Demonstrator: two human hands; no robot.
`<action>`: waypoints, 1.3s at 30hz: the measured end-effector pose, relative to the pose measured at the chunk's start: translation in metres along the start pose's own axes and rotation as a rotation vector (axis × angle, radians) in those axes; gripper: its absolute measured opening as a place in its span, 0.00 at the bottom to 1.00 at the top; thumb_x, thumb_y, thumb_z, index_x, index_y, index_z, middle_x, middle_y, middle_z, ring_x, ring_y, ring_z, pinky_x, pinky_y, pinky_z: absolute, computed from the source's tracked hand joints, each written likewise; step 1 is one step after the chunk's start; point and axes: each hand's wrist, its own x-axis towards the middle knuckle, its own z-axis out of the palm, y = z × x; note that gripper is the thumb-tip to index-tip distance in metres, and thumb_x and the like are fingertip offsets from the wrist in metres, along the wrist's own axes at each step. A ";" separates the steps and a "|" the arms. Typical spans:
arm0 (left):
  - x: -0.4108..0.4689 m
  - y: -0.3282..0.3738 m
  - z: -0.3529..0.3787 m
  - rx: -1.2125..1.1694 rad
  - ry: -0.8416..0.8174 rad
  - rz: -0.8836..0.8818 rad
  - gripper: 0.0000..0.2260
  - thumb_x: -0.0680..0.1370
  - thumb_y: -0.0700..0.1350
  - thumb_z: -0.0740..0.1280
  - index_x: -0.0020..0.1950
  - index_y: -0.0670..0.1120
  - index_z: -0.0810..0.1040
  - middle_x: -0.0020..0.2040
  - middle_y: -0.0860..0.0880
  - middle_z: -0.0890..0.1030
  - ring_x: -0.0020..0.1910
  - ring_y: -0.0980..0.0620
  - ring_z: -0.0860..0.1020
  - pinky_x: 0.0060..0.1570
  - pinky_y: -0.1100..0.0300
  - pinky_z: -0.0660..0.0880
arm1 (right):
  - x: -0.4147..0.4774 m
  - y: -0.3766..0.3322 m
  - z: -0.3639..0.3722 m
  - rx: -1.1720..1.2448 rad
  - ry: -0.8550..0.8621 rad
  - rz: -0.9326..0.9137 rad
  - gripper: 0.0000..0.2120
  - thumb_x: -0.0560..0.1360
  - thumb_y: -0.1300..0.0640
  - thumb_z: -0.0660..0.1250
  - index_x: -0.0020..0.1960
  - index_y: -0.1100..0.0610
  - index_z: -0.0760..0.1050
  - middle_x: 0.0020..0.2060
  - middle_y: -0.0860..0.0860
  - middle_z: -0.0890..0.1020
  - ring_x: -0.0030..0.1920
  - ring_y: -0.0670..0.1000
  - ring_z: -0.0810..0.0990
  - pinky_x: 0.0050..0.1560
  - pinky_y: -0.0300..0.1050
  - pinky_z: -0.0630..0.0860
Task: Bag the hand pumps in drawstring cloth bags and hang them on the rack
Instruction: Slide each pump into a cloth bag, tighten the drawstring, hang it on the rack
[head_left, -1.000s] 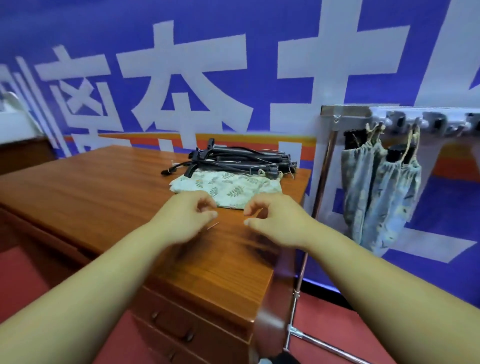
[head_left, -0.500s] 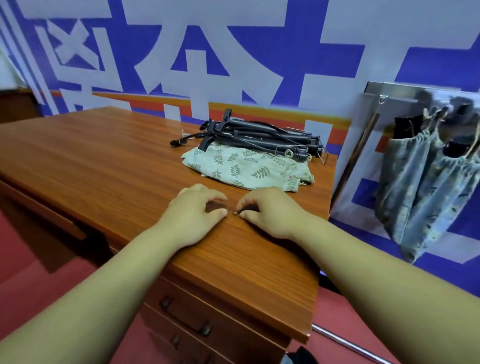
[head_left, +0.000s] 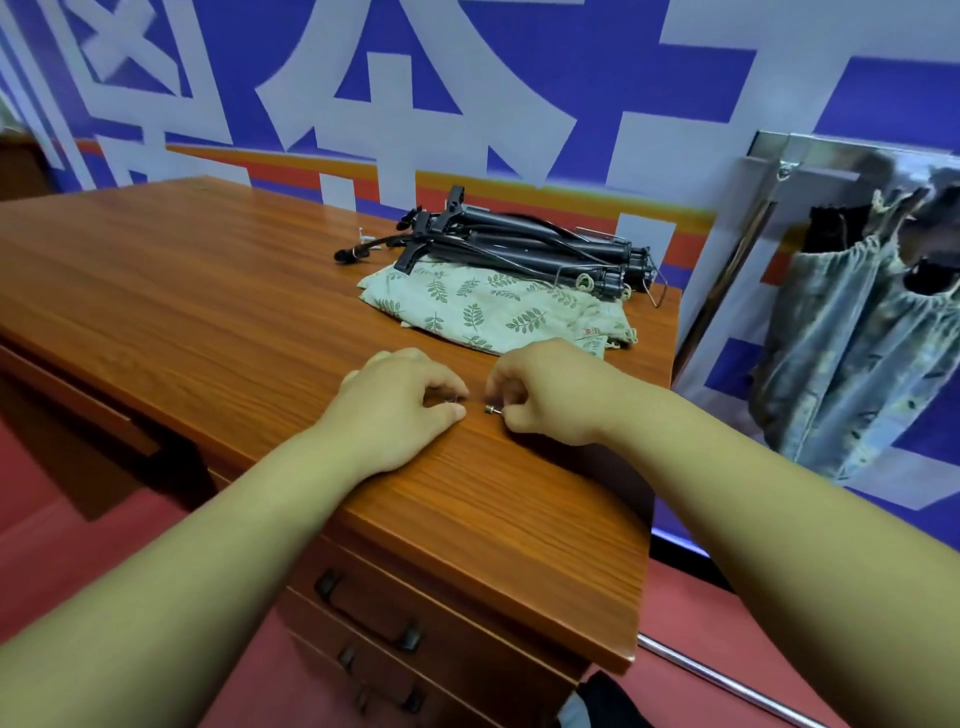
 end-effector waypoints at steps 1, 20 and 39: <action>0.001 0.001 0.000 0.006 -0.005 -0.002 0.08 0.78 0.58 0.69 0.57 0.64 0.81 0.55 0.60 0.76 0.58 0.53 0.71 0.65 0.45 0.70 | -0.001 0.002 -0.001 0.015 -0.008 0.011 0.14 0.70 0.57 0.72 0.55 0.48 0.80 0.40 0.43 0.82 0.41 0.44 0.79 0.45 0.42 0.77; 0.016 0.067 0.011 -0.300 -0.026 0.148 0.04 0.77 0.47 0.74 0.44 0.57 0.84 0.39 0.57 0.83 0.39 0.64 0.78 0.40 0.71 0.70 | -0.051 0.046 -0.010 0.682 0.235 0.033 0.11 0.67 0.71 0.69 0.41 0.59 0.70 0.36 0.60 0.85 0.39 0.60 0.87 0.38 0.58 0.80; 0.117 0.066 0.009 -0.193 -0.003 0.109 0.04 0.78 0.50 0.73 0.51 0.54 0.84 0.44 0.57 0.81 0.42 0.59 0.78 0.40 0.62 0.71 | -0.012 0.108 -0.040 0.884 0.283 0.181 0.20 0.81 0.69 0.62 0.71 0.60 0.72 0.38 0.56 0.79 0.36 0.50 0.80 0.44 0.48 0.81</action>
